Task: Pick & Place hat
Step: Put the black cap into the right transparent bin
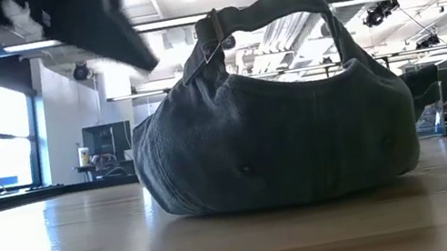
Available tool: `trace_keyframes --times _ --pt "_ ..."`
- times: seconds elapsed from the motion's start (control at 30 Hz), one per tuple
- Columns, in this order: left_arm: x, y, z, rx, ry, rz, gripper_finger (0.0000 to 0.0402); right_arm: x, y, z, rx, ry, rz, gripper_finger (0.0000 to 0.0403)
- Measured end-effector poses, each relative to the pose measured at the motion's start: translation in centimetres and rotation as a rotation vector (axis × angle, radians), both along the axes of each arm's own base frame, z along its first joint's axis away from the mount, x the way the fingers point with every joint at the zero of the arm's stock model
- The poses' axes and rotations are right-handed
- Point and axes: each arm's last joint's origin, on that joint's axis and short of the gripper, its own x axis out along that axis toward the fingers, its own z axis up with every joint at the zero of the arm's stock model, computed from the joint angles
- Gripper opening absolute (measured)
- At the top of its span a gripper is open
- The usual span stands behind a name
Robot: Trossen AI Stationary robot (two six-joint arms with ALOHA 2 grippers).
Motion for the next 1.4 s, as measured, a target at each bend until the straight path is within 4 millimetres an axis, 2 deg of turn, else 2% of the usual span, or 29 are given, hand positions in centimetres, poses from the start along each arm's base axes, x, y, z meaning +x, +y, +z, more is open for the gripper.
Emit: trace_keyframes --times 0.1,0.17,0.3,0.37,0.43,0.53,0.63,0.7,0.87,1.0,1.13,1.23,1.3,1.4 --pt "1.1 -0.9 -0.1 -0.055 -0.023 -0.140 0.0110 0.6 0.4 -1.3 0.037 0.045 0.063 0.0191" --pt "2.0 -0.7 -0.7 -0.049 -0.021 -0.204 0.0110 1.1 0.6 -2.3 0.031 0.065 0.084 0.0218" --pt "4.4 1.3 -1.2 -0.125 -0.028 -0.270 0.0110 1.6 0.8 -3.8 -0.006 0.091 0.110 0.0239" --pt "5.9 2.5 -1.9 -0.198 -0.041 -0.329 0.0110 1.6 0.9 -3.9 -0.006 0.088 0.165 0.0225" --pt "6.9 3.7 -2.8 -0.267 -0.018 -0.415 0.0110 1.6 1.3 -3.7 0.018 0.069 0.219 0.0195" --pt "8.5 4.8 -3.6 -0.364 -0.053 -0.551 0.0110 1.5 1.4 -3.7 0.045 0.070 0.250 0.0124" --pt "9.3 5.8 -5.0 -0.397 -0.040 -0.581 0.0110 1.6 1.3 -3.6 0.047 0.068 0.251 0.0043" --pt "10.1 6.2 -5.7 -0.407 -0.063 -0.594 0.0110 1.6 1.3 -3.6 0.038 0.061 0.259 0.0013" --pt "10.6 6.1 -6.4 -0.416 -0.065 -0.654 0.0110 1.6 1.5 -3.7 0.041 0.048 0.261 0.0032" --pt "11.0 5.9 -7.1 -0.436 -0.080 -0.710 0.0110 1.6 1.6 -3.7 0.049 0.045 0.276 0.0009" --pt "10.9 5.9 -6.8 -0.419 -0.076 -0.722 0.0110 1.4 1.6 -2.5 0.102 0.009 0.314 0.0014" --pt "10.1 6.2 -7.8 -0.414 0.050 -0.663 0.0110 1.2 1.7 -0.7 0.123 -0.080 0.343 0.0008" --pt "9.6 6.4 -7.0 -0.379 0.068 -0.619 0.0110 0.9 1.8 -0.3 0.119 -0.091 0.363 0.0005" --pt "8.8 6.4 -4.6 -0.305 0.049 -0.577 0.0110 0.6 2.0 -0.5 0.109 -0.087 0.380 0.0008"
